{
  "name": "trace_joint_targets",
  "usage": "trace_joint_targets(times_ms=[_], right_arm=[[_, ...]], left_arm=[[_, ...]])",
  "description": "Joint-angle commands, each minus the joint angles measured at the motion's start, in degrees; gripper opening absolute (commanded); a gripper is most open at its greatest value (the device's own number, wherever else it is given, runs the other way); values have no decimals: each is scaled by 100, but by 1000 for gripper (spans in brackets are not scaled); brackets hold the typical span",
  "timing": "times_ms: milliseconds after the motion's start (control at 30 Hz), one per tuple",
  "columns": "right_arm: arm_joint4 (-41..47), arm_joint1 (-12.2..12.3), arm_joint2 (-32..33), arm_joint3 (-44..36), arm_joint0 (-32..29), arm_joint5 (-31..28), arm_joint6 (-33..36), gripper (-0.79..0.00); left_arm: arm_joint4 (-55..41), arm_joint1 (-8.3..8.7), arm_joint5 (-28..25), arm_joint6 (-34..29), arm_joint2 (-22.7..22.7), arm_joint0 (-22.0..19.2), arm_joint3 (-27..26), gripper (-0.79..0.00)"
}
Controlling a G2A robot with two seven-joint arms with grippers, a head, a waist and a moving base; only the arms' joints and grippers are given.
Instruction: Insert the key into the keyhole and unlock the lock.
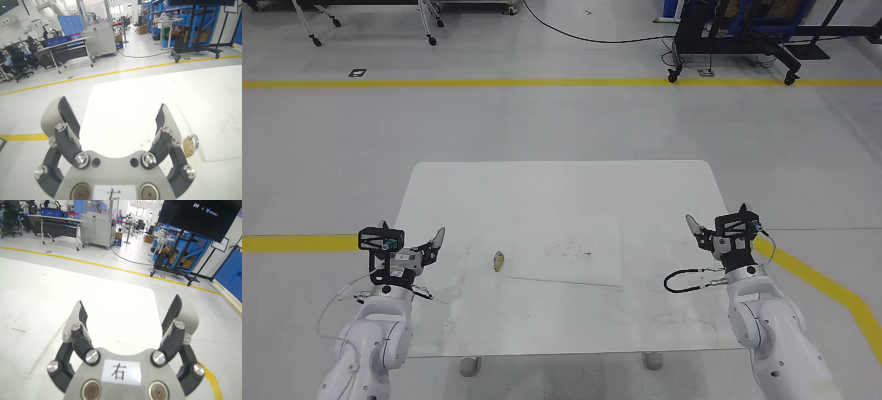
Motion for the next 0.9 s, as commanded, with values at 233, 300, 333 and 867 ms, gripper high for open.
trace_joint_targets(times_ms=[233,300,333,867], right_arm=[[0,0,0,0,0,0,0,-1],[-20,0,-16,-7,9,-25,9,0],[-109,2,-69,-6,44,-86,71,0],[-339,-129,-1984,1355,2198,-2652,1658,0]], left_arm=[[0,0,0,0,0,0,0,0],[0,0,0,0,0,0,0,0],[0,0,0,0,0,0,0,0],[0,0,0,0,0,0,0,0]])
